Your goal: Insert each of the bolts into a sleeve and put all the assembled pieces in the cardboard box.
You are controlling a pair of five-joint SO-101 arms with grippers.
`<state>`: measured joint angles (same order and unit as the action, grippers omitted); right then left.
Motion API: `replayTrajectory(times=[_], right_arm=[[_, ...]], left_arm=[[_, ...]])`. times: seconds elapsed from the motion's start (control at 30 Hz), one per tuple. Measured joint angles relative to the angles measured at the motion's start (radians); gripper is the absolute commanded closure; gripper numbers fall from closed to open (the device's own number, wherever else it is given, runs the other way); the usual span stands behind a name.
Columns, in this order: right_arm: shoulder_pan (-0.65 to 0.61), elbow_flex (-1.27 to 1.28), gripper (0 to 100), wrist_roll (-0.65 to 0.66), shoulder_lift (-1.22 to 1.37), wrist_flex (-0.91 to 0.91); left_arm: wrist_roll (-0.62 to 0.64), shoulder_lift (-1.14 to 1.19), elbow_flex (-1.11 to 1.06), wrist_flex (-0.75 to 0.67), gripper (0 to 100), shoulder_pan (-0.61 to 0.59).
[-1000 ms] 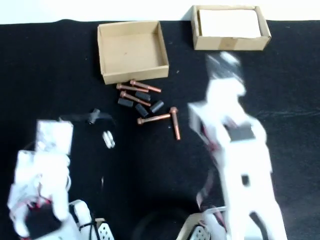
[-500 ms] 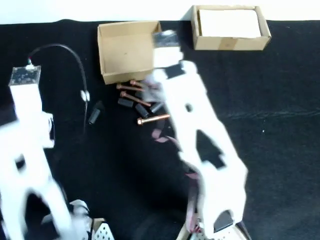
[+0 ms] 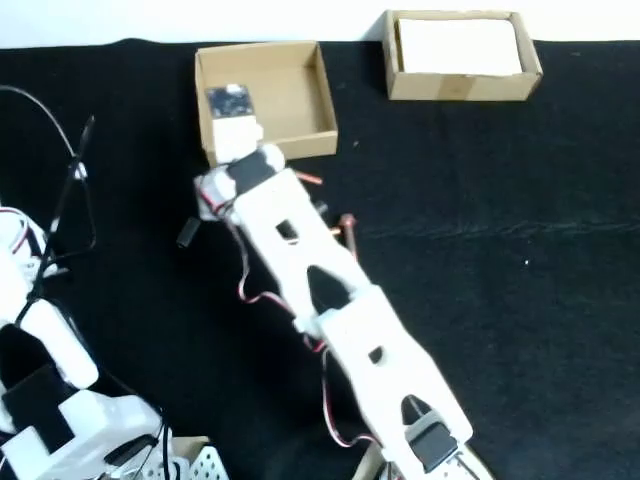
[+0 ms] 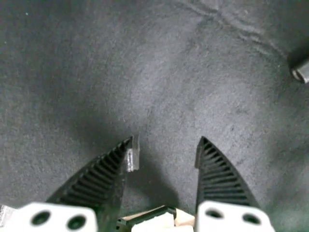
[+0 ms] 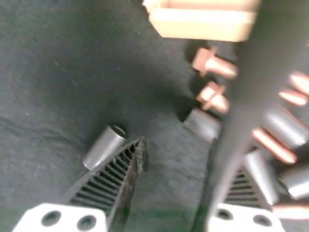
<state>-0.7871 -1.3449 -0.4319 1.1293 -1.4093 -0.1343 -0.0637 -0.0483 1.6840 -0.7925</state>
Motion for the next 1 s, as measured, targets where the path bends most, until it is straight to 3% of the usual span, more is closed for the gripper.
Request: replayTrajectory(times=[0.3,0.57,0.77,1.0], right_arm=[[-0.092,-0.006,78.3,-0.129,0.074,0.141],[-0.095,-0.015,78.4,-0.201,0.144,0.196],[-0.095,-0.044,79.7,-0.201,0.183,0.193],[-0.097,-0.068,93.0,-0.104,0.203,0.126]], left_arm=[[0.000,0.000,0.000,0.034,80,-0.120],[0.000,0.000,0.000,0.034,80,-0.199],[0.000,0.005,0.000,0.034,80,-0.199],[0.000,0.011,0.000,0.034,80,-0.201]])
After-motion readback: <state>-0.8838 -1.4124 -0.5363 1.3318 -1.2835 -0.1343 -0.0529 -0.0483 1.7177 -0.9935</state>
